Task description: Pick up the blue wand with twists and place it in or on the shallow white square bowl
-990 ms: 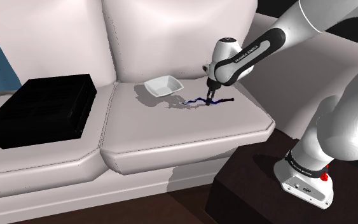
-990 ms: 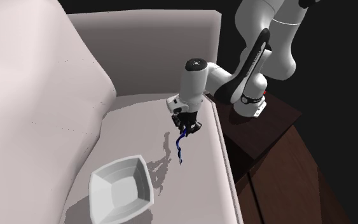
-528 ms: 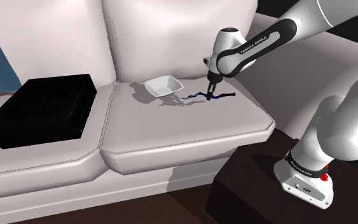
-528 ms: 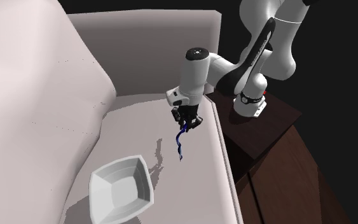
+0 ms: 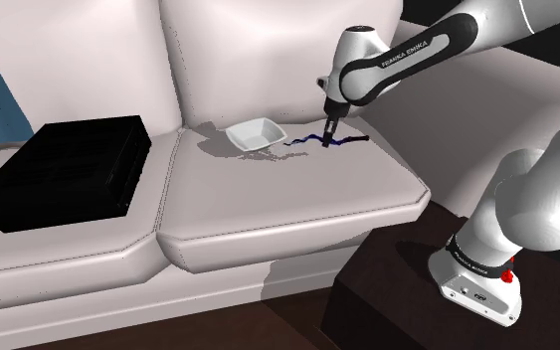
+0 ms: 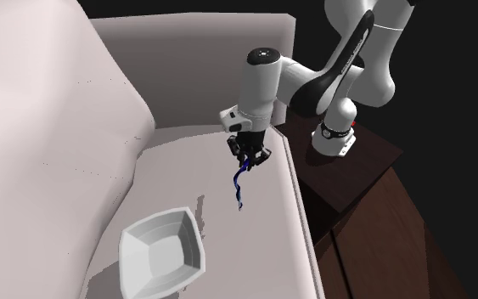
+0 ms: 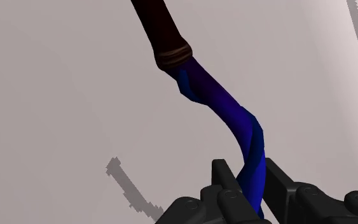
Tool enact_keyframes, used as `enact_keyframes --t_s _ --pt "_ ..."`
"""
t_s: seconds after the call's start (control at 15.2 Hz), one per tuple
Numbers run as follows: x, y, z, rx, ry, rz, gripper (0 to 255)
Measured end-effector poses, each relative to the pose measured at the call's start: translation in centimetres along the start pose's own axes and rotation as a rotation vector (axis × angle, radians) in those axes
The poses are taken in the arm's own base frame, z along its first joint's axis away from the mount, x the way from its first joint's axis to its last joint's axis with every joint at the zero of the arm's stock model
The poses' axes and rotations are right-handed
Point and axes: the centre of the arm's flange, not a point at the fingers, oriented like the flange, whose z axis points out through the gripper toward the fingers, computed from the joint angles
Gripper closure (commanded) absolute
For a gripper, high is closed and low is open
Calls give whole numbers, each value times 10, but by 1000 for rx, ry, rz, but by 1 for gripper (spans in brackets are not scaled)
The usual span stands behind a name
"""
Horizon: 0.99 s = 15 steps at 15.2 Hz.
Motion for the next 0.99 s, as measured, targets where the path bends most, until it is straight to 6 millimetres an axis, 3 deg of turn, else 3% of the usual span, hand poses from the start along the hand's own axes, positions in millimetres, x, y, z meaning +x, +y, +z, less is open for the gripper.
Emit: enact_keyframes --t_s 0.13,0.99 --pt "18 6 -2 0 0 0 255" --pt "182 55 19 0 -1 0 255"
